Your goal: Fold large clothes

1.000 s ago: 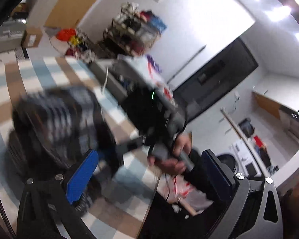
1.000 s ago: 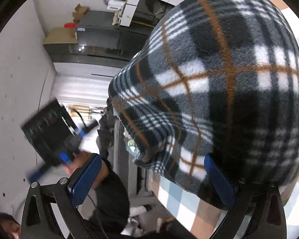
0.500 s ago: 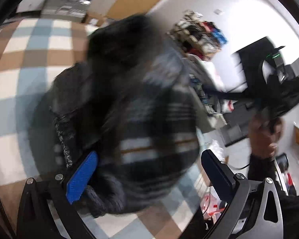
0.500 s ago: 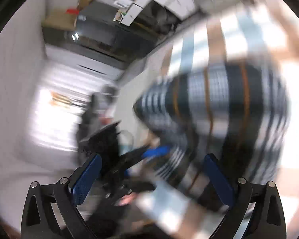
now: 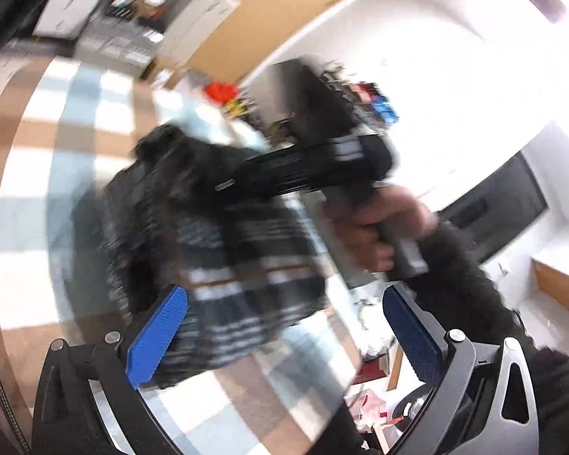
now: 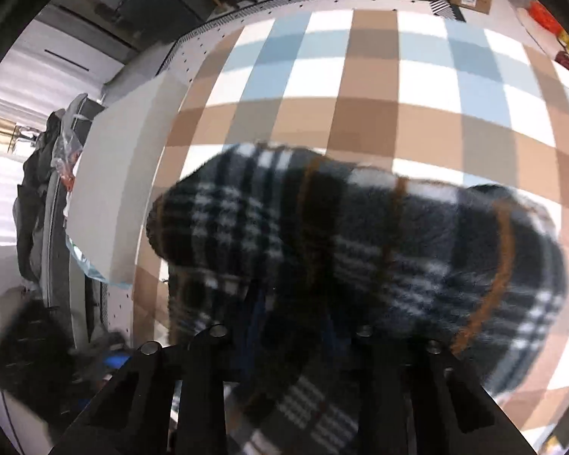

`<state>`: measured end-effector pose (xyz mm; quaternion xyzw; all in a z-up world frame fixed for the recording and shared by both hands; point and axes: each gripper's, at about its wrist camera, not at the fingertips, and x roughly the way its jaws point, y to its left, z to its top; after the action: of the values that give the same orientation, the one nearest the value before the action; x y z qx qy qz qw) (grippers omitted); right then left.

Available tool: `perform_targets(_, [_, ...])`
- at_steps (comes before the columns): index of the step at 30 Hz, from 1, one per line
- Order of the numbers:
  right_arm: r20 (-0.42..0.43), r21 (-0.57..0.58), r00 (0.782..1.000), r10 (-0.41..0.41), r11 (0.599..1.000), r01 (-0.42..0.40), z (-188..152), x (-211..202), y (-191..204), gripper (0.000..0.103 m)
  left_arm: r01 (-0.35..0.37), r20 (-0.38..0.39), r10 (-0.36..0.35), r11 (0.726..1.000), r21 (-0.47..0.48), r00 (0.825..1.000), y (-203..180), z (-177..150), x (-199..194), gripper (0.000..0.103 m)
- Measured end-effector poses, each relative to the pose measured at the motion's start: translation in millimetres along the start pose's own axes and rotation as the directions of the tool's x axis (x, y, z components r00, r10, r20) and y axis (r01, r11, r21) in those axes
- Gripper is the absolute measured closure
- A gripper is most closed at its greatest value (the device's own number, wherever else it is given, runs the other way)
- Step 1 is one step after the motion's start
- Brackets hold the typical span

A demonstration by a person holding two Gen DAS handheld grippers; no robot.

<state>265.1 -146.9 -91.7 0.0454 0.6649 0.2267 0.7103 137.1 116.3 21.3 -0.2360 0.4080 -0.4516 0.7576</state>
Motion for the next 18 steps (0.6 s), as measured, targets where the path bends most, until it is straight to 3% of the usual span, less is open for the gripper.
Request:
perform_targets(2, [0.002,-0.01,1.0,-0.005,1.0,0.005,0.0,1.4,3.7,0.075,0.027,-0.022,-0.026,0.999,0.043,0.999,-16.1,6.1,8.4,0.003])
perform_targets(5, [0.001,-0.002,1.0,0.013,1.0,-0.013,-1.4,0.4,3.1,0.075,-0.011,-0.073,0.017,0.996,0.086,0.997,-18.7,15.1,34.6,0.003])
perform_targets(7, [0.007,0.013,0.999,0.032,0.999,-0.032,-1.4,-2.0,-0.4,0.076,-0.057,-0.109,0.063,0.997,0.056,0.992,0.7,8.7,47.7,0.003])
perform_targets(9, [0.014,0.027,0.998,0.058,0.998,-0.058,-4.0,-8.5,-3.3,0.076,-0.146,-0.174,0.141,0.989,-0.016,0.975,32.2,2.8,69.7,0.003])
perform_targets(11, [0.018,0.032,0.994,0.108,0.994,-0.108,-3.1,-16.9,-3.3,0.074,-0.138,-0.183,0.126,0.989,-0.055,0.975,48.1,-4.5,77.6,0.003])
perform_targets(13, [0.047,0.014,0.989,0.139,0.99,-0.14,-3.9,-36.1,-1.7,0.074,-0.142,-0.158,0.134,0.989,-0.034,0.978,44.8,-6.1,71.7,0.003])
perform_targets(18, [0.168,-0.171,0.986,-0.01,0.984,0.04,-6.0,-76.5,31.5,0.074,-0.241,-0.175,0.239,0.97,0.009,0.955,32.2,-6.1,70.9,0.003])
